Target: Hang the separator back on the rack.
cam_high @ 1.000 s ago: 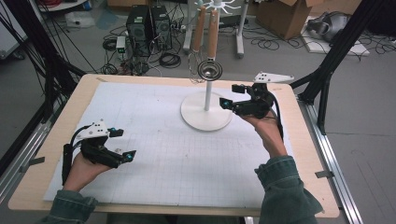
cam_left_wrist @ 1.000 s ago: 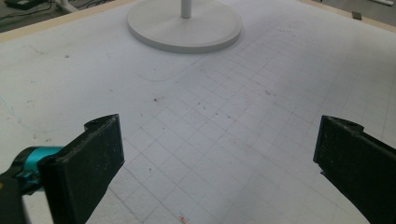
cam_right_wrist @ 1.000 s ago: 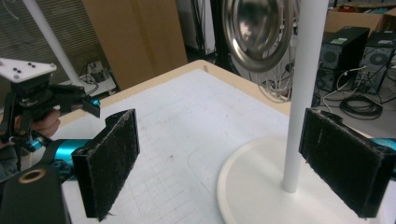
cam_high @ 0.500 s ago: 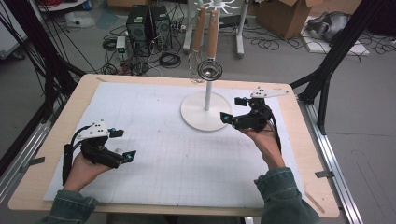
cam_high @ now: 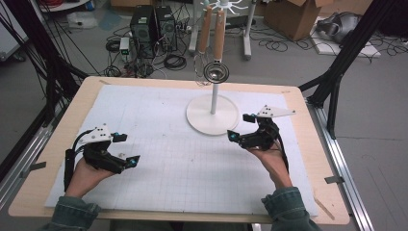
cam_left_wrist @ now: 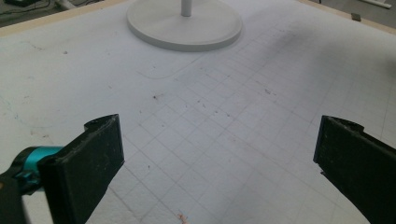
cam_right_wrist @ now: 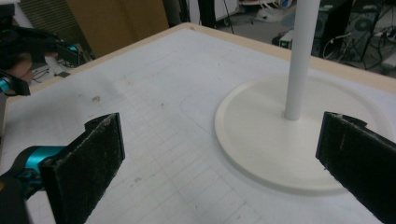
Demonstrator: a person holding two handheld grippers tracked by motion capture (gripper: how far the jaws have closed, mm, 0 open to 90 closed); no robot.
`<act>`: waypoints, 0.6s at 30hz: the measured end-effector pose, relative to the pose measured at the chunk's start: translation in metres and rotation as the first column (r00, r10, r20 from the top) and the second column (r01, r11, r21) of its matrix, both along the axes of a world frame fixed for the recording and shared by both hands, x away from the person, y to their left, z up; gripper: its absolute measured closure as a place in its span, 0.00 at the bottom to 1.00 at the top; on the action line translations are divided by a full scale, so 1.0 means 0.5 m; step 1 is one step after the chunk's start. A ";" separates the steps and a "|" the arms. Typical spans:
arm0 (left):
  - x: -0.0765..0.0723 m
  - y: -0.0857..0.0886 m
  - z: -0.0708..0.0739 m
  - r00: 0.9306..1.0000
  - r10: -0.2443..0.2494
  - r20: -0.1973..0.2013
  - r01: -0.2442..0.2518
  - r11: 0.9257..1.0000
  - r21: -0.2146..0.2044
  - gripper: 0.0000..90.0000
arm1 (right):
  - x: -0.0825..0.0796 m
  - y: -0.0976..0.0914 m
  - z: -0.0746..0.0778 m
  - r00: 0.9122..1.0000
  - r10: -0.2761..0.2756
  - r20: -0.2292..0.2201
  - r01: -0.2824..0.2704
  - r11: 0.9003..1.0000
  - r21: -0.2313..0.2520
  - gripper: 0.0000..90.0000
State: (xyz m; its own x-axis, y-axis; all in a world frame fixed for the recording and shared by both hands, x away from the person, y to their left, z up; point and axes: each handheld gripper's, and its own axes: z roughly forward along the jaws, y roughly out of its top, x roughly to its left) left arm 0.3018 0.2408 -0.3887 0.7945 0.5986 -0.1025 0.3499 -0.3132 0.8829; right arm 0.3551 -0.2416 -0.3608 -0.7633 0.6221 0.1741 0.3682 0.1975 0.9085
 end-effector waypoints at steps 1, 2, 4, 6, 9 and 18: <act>0.001 0.000 -0.001 1.000 0.000 0.001 0.000 1.000 0.001 0.02 | -0.004 -0.001 -0.001 1.000 -0.004 0.005 0.004 1.000 -0.006 0.00; 0.001 0.000 -0.002 1.000 0.001 -0.001 -0.001 1.000 0.000 0.02 | -0.006 -0.004 -0.004 1.000 -0.004 0.008 0.004 1.000 -0.002 0.00; 0.002 0.001 -0.003 1.000 0.003 -0.003 -0.003 1.000 0.001 0.02 | -0.013 -0.009 -0.008 1.000 -0.013 0.007 0.013 1.000 0.003 0.00; 0.002 0.001 -0.004 1.000 0.003 -0.003 -0.003 1.000 -0.001 0.02 | -0.020 -0.015 -0.015 1.000 -0.021 0.005 0.021 1.000 0.008 0.00; 0.002 0.000 -0.005 1.000 0.001 -0.006 -0.001 1.000 0.000 0.02 | -0.028 -0.023 -0.027 0.999 -0.032 -0.002 0.032 0.999 0.005 0.00; 0.002 -0.001 -0.010 1.000 -0.001 -0.015 0.001 1.000 -0.004 0.02 | -0.049 -0.041 -0.056 0.999 -0.049 -0.017 0.049 0.999 -0.008 0.00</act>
State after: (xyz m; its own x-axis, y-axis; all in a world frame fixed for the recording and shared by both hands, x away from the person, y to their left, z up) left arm 0.3030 0.2402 -0.3939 0.7935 0.5972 -0.1170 0.3631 -0.3103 0.8786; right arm 0.3308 -0.2622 -0.3888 -0.7290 0.6599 0.1821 0.3934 0.1862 0.9003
